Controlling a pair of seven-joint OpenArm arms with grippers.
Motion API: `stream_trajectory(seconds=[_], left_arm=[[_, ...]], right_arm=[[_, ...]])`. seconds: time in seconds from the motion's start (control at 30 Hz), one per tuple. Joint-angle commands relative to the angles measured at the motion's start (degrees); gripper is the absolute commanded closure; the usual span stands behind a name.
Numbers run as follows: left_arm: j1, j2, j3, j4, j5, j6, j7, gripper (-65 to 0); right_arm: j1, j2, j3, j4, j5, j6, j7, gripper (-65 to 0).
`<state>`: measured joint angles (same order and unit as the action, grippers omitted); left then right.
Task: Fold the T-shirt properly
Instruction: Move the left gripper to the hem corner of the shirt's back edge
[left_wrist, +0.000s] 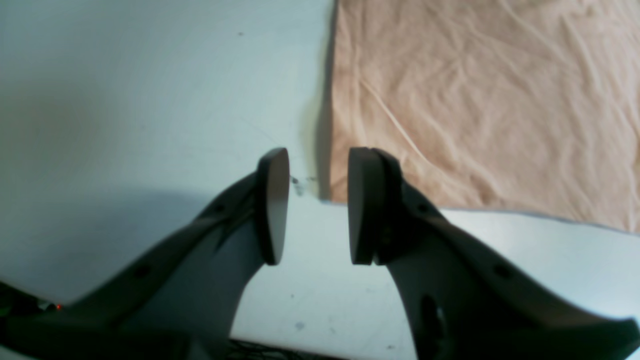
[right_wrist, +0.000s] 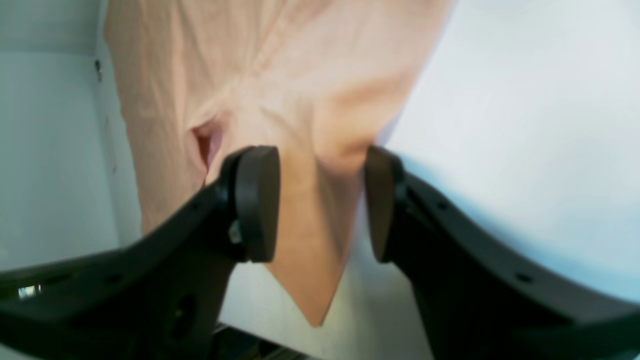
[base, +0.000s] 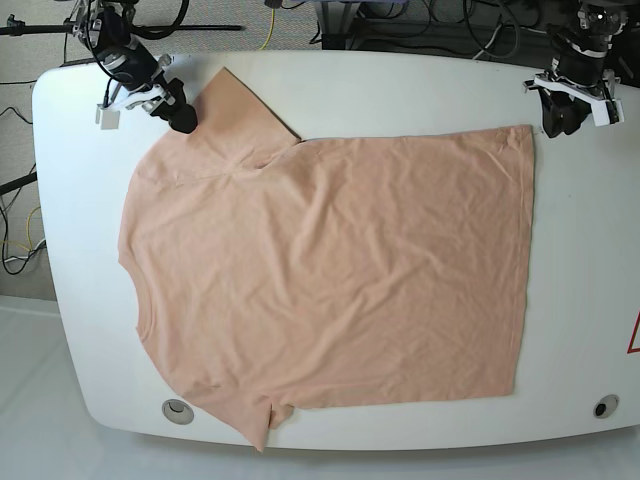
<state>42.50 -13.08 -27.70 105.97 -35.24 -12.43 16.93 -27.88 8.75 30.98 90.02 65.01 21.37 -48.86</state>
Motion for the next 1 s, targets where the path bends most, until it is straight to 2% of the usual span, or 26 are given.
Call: stream_trajectory(seconds=[0.0, 0.13, 0.27, 0.53, 0.73, 0.87, 0.97], left_arm=[[0.28, -0.72, -0.46, 0.56, -0.83, -0.19, -1.32, -18.8], [0.2, -0.71, -0.35, 0.63, -1.02, -0.14, -1.1, -21.4], [0.08, -0.67, -0.16, 0.69, -1.07, -0.37, 0.02, -27.6], [-0.03, -0.7, -0.31, 0.41, -1.27, -0.28, 1.66, -30.7], [-0.08, -0.7, -0.38, 0.35, -0.98, -0.29, 1.22, -28.3], [-0.03, -0.72, -0.36, 0.52, -0.89, -0.27, 0.29, -23.9], [-0.05, -0.82, -0.34, 0.88, -1.06, -0.24, -0.18, -20.9]], right_arm=[[-0.41, 0.59, -0.02, 0.34, -0.27, -0.11, -0.38, -27.8], [-0.33, 0.56, -0.25, 0.03, -0.43, -0.01, -0.32, -27.9], [0.09, 0.48, -0.64, 0.01, -1.01, -0.07, -0.62, -27.8], [-0.31, 1.25, -0.62, -0.19, -0.88, -0.13, -1.19, -28.0], [-0.23, 1.96, -0.61, -0.32, -0.87, -0.16, -2.22, -28.7], [0.02, 2.08, -0.88, -0.31, -1.08, -0.19, -2.83, -29.5], [-0.02, 2.61, -0.85, -0.15, -1.96, -0.31, -3.45, -25.6]])
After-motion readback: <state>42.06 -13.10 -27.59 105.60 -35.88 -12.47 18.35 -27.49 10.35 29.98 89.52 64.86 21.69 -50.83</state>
